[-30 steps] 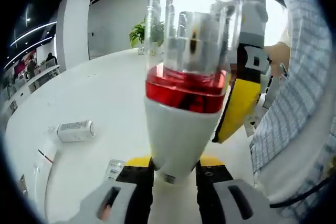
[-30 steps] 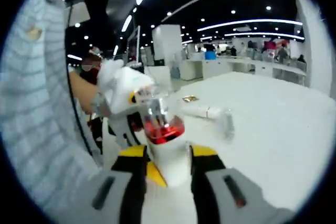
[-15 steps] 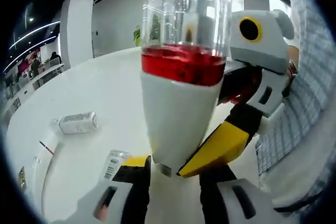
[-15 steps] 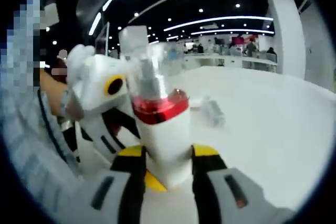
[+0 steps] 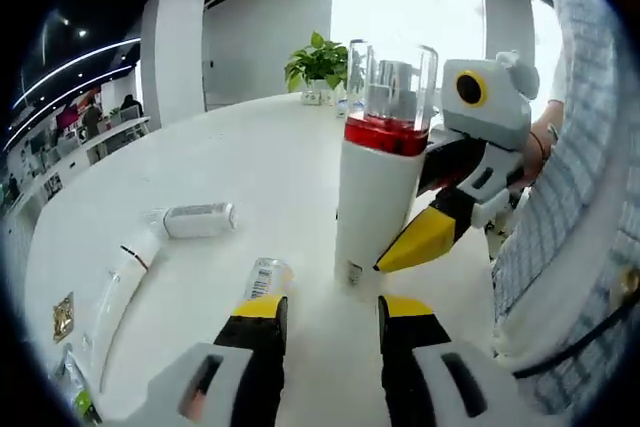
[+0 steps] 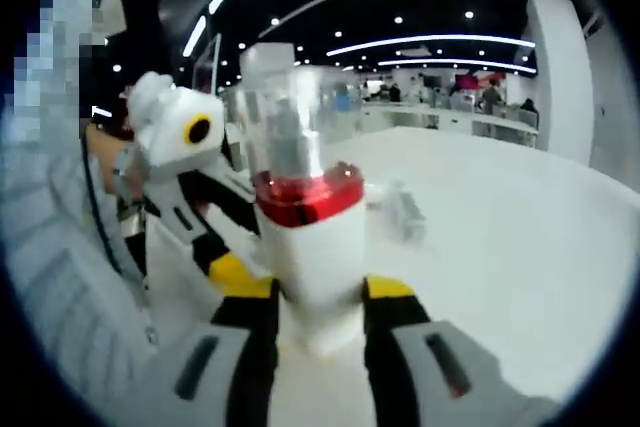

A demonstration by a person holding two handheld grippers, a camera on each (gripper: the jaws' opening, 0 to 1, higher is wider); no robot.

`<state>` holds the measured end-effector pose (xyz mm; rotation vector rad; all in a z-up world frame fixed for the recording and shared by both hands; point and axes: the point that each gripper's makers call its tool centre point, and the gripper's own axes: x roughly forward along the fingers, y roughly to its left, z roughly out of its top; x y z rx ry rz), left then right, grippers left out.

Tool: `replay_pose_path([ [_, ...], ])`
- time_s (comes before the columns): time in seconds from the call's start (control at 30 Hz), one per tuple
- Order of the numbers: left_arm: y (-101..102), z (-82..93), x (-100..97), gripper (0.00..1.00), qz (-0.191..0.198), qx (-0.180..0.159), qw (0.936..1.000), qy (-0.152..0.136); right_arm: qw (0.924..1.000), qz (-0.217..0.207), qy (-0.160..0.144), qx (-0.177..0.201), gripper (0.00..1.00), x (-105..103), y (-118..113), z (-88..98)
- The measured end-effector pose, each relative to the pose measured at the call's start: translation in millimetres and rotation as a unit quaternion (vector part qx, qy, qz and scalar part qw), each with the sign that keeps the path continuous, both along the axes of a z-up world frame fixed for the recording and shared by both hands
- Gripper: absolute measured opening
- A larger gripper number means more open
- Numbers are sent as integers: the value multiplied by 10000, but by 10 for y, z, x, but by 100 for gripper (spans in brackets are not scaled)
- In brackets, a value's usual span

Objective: Arrange the skincare products in the storage area until every visible bottle or jar stands upright without overlapping.

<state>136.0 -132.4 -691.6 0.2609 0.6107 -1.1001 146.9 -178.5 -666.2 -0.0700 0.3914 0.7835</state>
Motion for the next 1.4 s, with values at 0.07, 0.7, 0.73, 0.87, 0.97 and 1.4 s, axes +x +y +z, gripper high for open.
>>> replay_pose_path([
  [0.07,59,17,7,37,99,-9,10000,-3,10000,73,0,-25,30,19,-19,-2],
  [0.7,614,87,119,37,1215,-179,9924,-73,9997,237,-35,-37,30,472,-163,14],
  [0.73,632,85,120,37,1245,-184,9920,-68,9997,242,-28,-25,30,491,-171,17],
  [0.87,684,80,134,37,1367,-226,9903,-43,9995,296,-42,-34,30,577,-196,29],
  [0.97,702,67,142,37,1410,-216,9898,-34,9995,298,-36,-16,31,622,-207,31],
  [1.4,804,-4,127,37,1660,-218,9859,58,9888,-1452,-269,-222,33,588,-297,71],
])
